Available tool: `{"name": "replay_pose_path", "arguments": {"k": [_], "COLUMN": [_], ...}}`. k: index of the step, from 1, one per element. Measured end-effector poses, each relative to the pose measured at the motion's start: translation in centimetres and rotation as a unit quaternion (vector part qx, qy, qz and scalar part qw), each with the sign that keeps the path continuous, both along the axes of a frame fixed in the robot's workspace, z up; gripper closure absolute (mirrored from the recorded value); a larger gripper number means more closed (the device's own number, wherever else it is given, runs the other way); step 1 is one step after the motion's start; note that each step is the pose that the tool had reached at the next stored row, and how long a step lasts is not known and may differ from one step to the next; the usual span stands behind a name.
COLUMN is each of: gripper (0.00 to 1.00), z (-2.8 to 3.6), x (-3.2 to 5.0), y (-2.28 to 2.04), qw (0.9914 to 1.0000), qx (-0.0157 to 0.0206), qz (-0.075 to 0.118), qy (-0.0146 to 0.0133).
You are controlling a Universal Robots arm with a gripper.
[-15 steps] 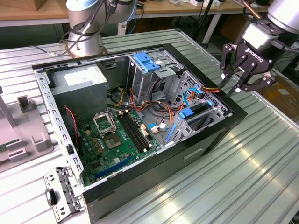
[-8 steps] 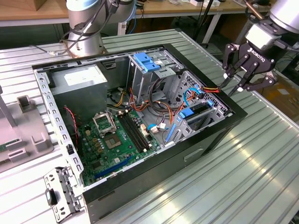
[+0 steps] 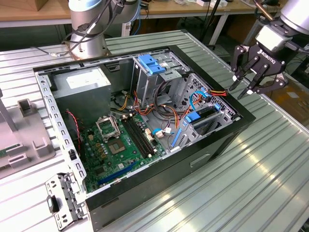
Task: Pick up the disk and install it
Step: 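Insert the first disk wire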
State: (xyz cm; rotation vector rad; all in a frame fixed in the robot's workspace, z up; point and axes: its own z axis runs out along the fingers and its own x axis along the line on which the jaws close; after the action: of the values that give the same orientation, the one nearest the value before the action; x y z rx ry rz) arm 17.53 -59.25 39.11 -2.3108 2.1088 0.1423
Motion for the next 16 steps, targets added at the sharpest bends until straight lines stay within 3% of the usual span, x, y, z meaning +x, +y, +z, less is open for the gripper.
{"name": "replay_pose_path", "arguments": {"k": [3, 5, 12, 16], "gripper": [0.64, 0.64, 0.64, 0.64], "z": [-0.1, -0.13, -0.14, -0.14], "x": [0.0, 0.01, 0.01, 0.01], "y": [0.02, 0.02, 0.02, 0.02], "qw": [0.99953, 0.99865, 0.99858, 0.99758], "qx": [-0.0001, -0.0001, -0.0001, 0.0], "qz": [0.031, 0.052, 0.053, 0.07], "qy": [0.0, 0.0, 0.0, 0.0]}}
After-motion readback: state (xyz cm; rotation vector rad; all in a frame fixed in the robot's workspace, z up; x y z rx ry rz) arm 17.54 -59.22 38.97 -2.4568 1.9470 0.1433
